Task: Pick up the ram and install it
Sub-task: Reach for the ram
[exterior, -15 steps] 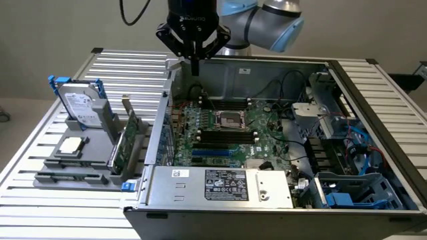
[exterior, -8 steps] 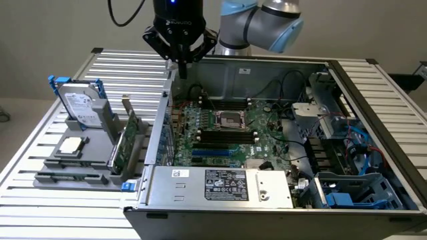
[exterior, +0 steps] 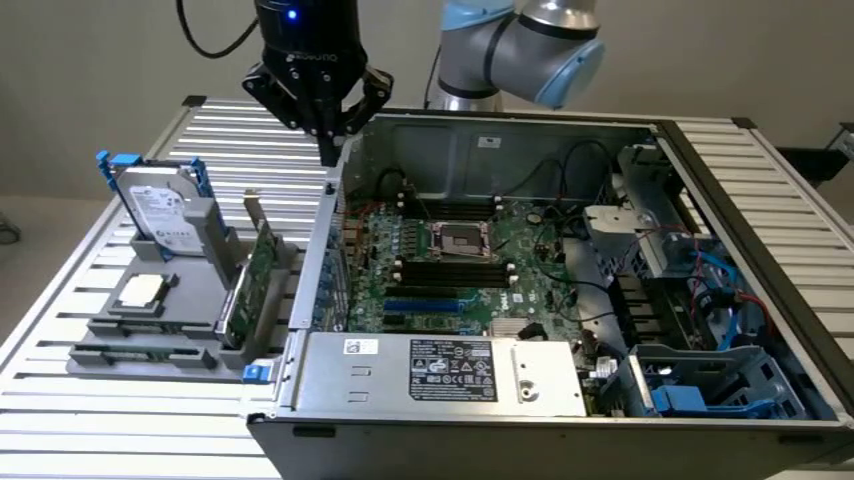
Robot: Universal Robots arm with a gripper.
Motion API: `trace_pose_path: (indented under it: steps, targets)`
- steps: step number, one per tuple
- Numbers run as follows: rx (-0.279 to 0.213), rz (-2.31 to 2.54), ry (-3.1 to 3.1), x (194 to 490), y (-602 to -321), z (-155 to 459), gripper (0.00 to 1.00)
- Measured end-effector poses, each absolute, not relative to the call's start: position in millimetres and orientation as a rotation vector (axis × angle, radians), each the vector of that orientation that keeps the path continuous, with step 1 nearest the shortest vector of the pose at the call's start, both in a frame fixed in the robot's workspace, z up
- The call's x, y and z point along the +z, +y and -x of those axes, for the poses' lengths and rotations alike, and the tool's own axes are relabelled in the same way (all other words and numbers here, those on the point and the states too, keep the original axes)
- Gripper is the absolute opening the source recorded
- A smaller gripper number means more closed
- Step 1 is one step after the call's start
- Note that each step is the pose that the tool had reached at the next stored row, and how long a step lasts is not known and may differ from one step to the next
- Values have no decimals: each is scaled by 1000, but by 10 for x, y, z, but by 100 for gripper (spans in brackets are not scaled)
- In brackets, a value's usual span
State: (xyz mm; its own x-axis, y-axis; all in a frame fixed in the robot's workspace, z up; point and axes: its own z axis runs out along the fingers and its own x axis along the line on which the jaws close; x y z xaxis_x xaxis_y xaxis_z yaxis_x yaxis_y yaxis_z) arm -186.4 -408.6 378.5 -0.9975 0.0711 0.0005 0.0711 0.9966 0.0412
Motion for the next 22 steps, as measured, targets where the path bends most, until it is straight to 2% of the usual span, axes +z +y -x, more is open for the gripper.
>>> trace_pose_path:
  steps: [12, 22]
  targets:
    - [62, -112, 3138, 3714, -4167, 2394, 11]
    - [39, -103, 3138, 3715, -4231, 2547, 11]
